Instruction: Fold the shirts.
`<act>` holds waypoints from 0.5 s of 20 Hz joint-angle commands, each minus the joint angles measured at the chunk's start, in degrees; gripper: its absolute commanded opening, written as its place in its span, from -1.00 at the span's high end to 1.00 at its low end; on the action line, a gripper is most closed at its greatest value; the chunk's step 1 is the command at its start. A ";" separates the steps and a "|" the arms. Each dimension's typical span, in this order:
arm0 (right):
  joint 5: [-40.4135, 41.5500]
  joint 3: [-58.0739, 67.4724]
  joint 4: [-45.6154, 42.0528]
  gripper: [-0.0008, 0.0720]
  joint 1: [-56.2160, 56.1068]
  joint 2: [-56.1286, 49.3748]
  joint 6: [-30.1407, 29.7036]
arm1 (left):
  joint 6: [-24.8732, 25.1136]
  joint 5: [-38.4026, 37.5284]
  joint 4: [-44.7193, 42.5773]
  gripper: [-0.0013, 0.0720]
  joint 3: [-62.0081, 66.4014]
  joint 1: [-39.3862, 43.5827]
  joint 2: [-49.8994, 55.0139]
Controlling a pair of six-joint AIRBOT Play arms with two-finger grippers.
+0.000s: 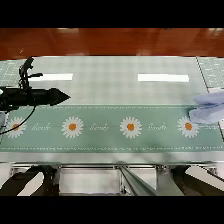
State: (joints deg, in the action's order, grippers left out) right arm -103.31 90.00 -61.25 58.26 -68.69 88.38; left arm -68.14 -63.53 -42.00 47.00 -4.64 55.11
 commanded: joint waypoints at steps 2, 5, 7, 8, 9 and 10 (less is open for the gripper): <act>-0.42 -17.16 -18.27 0.91 7.74 9.09 0.48 | 0.00 1.03 0.00 0.89 0.00 0.00 -0.02; -0.20 -25.07 -25.64 0.91 9.90 14.03 0.90 | 0.02 3.72 -0.02 0.89 0.00 -0.07 -0.02; -0.31 -27.96 -30.86 0.91 9.84 15.98 2.01 | 0.02 6.36 -0.02 0.89 0.00 -0.09 0.00; -0.35 -28.96 -33.07 0.91 9.86 16.74 2.10 | 0.02 7.96 -0.02 0.89 0.00 -0.09 0.02; -0.33 -29.64 -35.28 0.88 9.86 17.40 3.04 | 0.02 9.75 -0.02 0.89 0.00 -0.09 0.02; -0.57 -30.12 -37.64 0.34 9.86 17.84 3.80 | 0.02 11.52 -0.02 0.89 0.00 -0.09 0.02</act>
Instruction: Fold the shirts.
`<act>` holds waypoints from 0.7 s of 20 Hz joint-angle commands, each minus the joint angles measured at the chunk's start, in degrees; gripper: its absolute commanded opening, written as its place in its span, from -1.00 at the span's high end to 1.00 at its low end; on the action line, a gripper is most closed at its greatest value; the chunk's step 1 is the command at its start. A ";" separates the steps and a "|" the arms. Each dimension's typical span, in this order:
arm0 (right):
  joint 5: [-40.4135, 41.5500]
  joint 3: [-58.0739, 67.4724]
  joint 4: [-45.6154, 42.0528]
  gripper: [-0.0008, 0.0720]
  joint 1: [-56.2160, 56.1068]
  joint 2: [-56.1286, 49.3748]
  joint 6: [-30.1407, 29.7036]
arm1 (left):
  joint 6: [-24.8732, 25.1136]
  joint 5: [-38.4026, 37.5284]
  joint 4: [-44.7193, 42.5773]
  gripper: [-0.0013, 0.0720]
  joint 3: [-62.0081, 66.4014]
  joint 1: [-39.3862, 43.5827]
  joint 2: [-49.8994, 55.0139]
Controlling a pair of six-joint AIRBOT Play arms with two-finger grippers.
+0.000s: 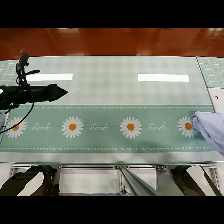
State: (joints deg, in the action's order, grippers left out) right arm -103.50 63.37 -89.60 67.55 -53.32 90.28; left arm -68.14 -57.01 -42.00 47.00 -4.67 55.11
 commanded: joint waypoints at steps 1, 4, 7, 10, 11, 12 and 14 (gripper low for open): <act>-1.14 -3.76 -10.69 -0.19 0.55 2.47 2.03 | 0.02 6.88 -0.02 0.89 0.00 -0.07 0.09; -1.05 -3.76 -11.45 -0.15 0.55 2.47 2.36 | 0.07 11.87 -0.02 0.89 0.02 -0.07 0.90; 1.88 -3.74 -3.48 0.69 0.55 2.47 3.93 | 1.68 19.23 0.00 0.89 1.44 -0.52 1.14; 17.00 -2.40 24.15 0.91 -4.68 2.16 3.58 | 1.66 18.01 0.00 0.89 11.67 -3.69 4.26; 24.02 -1.20 32.33 0.91 -10.34 1.29 3.37 | 1.51 15.41 0.02 0.89 16.59 -4.44 6.12; 30.14 0.57 37.68 0.91 -17.46 -0.11 1.99 | 1.42 12.07 0.02 0.89 22.03 -4.85 8.41; 40.68 7.04 39.60 0.91 -37.81 -5.55 -0.33 | -0.20 4.39 0.00 0.89 33.51 -3.78 14.16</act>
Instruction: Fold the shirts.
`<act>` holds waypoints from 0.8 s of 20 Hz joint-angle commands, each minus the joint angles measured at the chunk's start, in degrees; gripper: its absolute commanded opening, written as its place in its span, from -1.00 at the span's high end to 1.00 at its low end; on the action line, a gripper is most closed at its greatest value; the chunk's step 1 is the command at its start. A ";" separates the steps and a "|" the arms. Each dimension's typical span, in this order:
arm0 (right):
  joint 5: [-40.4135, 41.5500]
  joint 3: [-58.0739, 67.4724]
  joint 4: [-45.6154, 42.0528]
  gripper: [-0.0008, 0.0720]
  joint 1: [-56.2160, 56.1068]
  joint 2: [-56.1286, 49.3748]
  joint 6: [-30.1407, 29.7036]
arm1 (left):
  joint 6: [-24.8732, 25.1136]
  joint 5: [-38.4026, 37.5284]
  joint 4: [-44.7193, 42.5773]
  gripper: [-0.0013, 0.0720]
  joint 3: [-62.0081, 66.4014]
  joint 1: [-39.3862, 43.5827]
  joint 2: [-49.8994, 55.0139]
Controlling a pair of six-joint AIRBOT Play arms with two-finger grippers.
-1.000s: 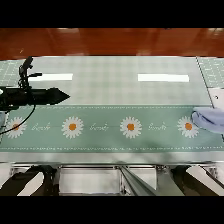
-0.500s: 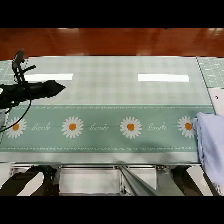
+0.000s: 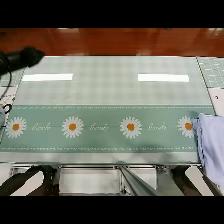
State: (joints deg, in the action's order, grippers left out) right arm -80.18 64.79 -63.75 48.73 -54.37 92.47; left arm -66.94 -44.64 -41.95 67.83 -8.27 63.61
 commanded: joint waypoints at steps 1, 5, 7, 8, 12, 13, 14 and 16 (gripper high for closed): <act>19.50 9.40 9.86 0.91 -28.81 -8.44 -2.47 | -1.55 -12.15 -0.26 0.89 17.44 1.40 8.87; 9.53 22.71 -20.22 0.91 -57.18 -28.52 6.19 | -16.68 -27.76 -25.51 0.89 21.49 10.01 18.60; 1.79 23.45 -35.71 0.91 -61.11 -33.70 10.27 | -18.58 -33.29 -33.33 0.89 18.53 11.28 19.82; -2.27 23.45 -40.17 0.91 -60.94 -35.30 11.80 | -18.69 -32.46 -32.81 0.89 15.89 10.82 19.17; -5.31 23.45 -38.82 0.91 -57.79 -36.46 12.37 | -20.63 -26.95 -30.16 0.89 7.58 10.16 18.47; -4.92 23.45 -38.93 0.91 -57.70 -36.48 12.37 | -20.63 -26.97 -29.83 0.89 6.99 10.27 18.60; -4.72 23.45 -39.01 0.91 -57.72 -36.46 12.31 | -20.61 -26.91 -29.86 0.89 6.91 10.32 18.58; -4.79 23.45 -39.10 0.91 -57.72 -36.46 11.43 | -20.61 -26.91 -29.86 0.89 7.02 10.32 18.58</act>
